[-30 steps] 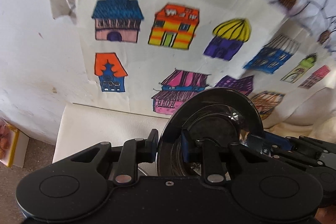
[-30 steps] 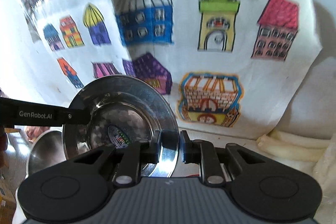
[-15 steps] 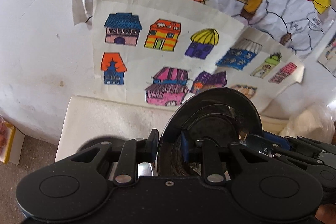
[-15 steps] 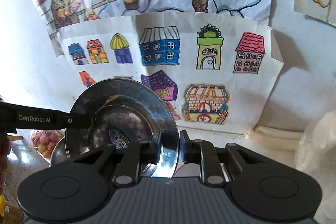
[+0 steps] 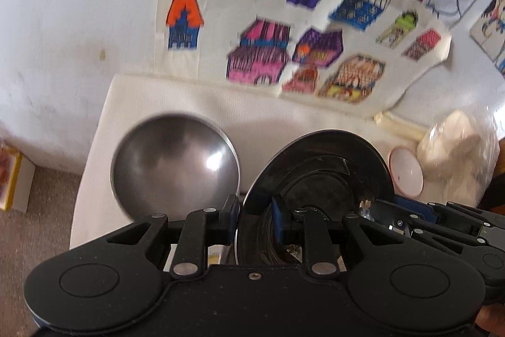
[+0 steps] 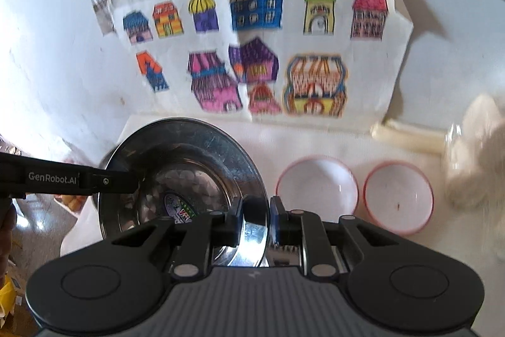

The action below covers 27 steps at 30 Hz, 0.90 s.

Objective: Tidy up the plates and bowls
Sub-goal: 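Carry the small plate with both grippers onto the plate stack and open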

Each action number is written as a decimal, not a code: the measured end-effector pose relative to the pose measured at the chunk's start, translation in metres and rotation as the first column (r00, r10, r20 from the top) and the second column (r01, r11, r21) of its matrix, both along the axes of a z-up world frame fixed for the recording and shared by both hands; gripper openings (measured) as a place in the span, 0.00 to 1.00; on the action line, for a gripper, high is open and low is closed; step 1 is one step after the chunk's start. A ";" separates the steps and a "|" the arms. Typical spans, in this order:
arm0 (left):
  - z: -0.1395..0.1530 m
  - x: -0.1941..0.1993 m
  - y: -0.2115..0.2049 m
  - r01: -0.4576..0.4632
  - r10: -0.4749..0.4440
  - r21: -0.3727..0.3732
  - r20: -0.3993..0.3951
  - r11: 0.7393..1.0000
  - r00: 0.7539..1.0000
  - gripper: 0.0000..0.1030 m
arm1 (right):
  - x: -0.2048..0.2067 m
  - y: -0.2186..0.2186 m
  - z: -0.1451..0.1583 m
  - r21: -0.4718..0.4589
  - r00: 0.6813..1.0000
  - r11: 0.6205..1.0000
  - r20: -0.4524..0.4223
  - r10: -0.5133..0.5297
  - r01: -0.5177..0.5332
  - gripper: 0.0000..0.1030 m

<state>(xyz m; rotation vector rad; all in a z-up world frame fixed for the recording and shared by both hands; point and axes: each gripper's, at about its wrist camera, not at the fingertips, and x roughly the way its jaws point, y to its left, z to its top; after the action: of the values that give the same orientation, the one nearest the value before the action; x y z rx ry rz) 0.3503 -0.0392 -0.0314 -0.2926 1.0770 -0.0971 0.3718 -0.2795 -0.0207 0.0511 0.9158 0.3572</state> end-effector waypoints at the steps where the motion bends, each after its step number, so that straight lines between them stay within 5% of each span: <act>1: -0.003 -0.003 -0.001 0.002 -0.002 -0.003 -0.011 1.000 1.000 0.23 | -0.004 0.000 -0.002 -0.003 1.000 1.000 -0.012 -0.002 0.002 0.19; 27: -0.050 -0.022 -0.009 -0.012 0.015 0.023 -0.133 1.000 0.991 0.24 | -0.028 0.005 -0.042 -0.039 0.981 0.999 -0.191 -0.019 0.012 0.19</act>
<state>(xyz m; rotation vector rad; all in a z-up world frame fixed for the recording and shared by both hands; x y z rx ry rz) 0.3285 -0.0486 -0.0819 -0.2892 1.2076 -0.0544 0.3437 -0.2747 -0.0630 0.0583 1.1121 0.3239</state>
